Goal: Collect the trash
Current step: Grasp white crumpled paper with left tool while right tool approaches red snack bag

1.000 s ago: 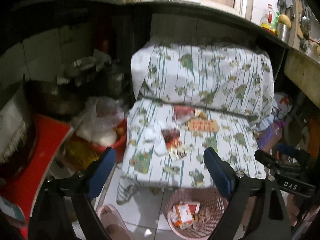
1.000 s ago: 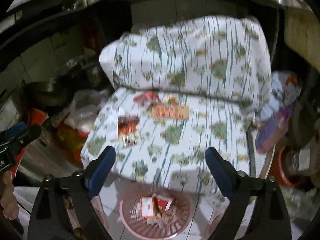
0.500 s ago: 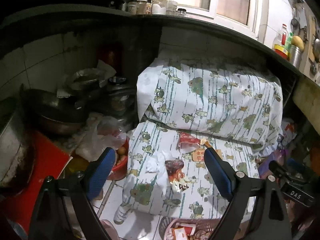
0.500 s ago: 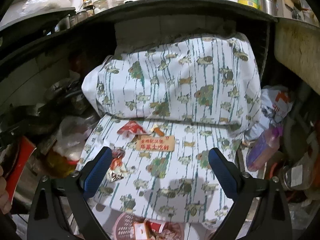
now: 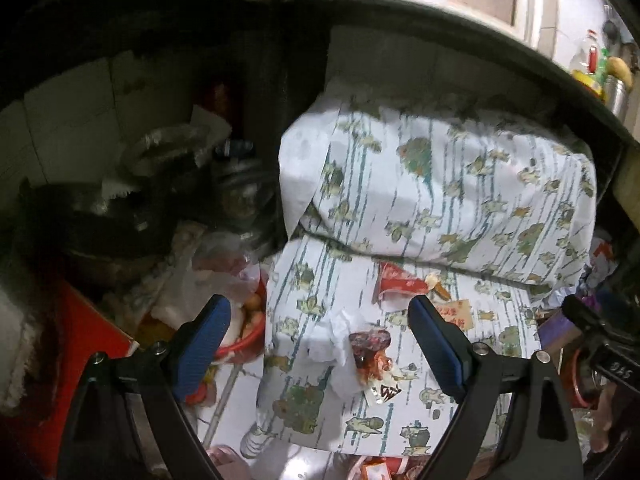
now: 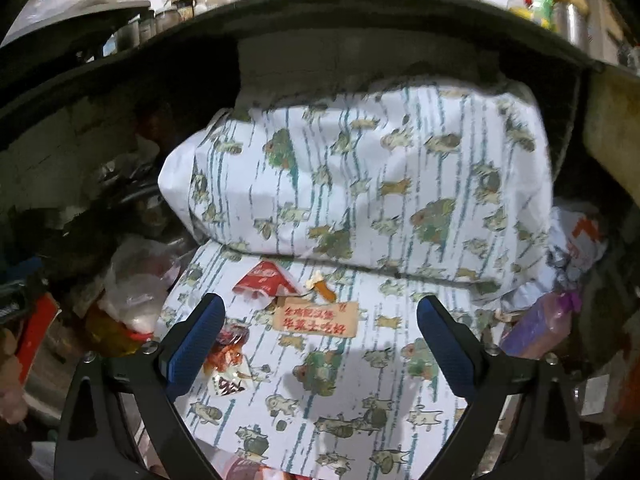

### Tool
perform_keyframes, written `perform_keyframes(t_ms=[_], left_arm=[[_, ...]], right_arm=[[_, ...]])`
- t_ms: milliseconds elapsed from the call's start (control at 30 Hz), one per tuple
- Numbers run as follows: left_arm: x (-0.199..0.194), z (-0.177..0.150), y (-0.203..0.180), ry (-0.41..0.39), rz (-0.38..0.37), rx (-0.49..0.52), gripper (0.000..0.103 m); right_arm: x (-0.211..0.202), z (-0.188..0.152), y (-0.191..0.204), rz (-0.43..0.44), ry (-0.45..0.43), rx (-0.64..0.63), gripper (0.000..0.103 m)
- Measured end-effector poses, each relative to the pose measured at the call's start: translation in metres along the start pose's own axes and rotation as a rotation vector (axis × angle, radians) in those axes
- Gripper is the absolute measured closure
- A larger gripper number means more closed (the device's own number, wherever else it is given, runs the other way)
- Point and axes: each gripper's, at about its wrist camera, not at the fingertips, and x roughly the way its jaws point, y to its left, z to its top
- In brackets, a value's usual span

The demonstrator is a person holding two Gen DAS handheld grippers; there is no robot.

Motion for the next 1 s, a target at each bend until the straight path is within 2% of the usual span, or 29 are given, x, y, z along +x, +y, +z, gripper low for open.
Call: perform_keyframes(t_ms=[200, 333, 467, 533, 633, 667, 733, 867, 933, 1000], left_arm=[[0.064, -0.003, 0.011, 0.175, -0.064, -0.063, 0.012], [0.097, -0.005, 0.01, 0.261, -0.112, -0.095, 0.012], [0.126, -0.012, -0.001, 0.328, -0.106, -0.073, 0.013], [0.141, -0.019, -0.007, 0.367, -0.096, -0.046, 0.017], [0.159, -0.027, -0.004, 0.394, -0.155, -0.095, 0.018], [0.165, -0.029, -0.003, 0.402, -0.153, -0.11, 0.019], [0.181, -0.035, 0.0, 0.435, -0.145, -0.138, 0.026], [0.204, -0.052, 0.0, 0.514, -0.168, -0.176, 0.043], [0.211, -0.06, -0.004, 0.534, -0.15, -0.147, 0.061], [0.214, -0.063, -0.007, 0.529, -0.119, -0.111, 0.065]], right_arm=[[0.037, -0.008, -0.014, -0.001, 0.066, 0.026, 0.007], [0.065, -0.01, -0.024, 0.003, 0.136, 0.06, 0.007], [0.085, -0.009, -0.035, 0.01, 0.186, 0.087, 0.007], [0.099, -0.011, -0.038, 0.027, 0.221, 0.105, 0.007], [0.116, -0.017, -0.037, 0.015, 0.283, 0.107, 0.007], [0.122, -0.02, -0.034, 0.001, 0.308, 0.092, 0.007], [0.129, -0.024, -0.029, -0.043, 0.344, 0.049, 0.007], [0.131, -0.024, -0.022, -0.042, 0.335, 0.021, 0.007], [0.131, -0.023, -0.021, -0.03, 0.338, 0.029, 0.007], [0.131, -0.024, -0.019, -0.018, 0.344, 0.034, 0.007]])
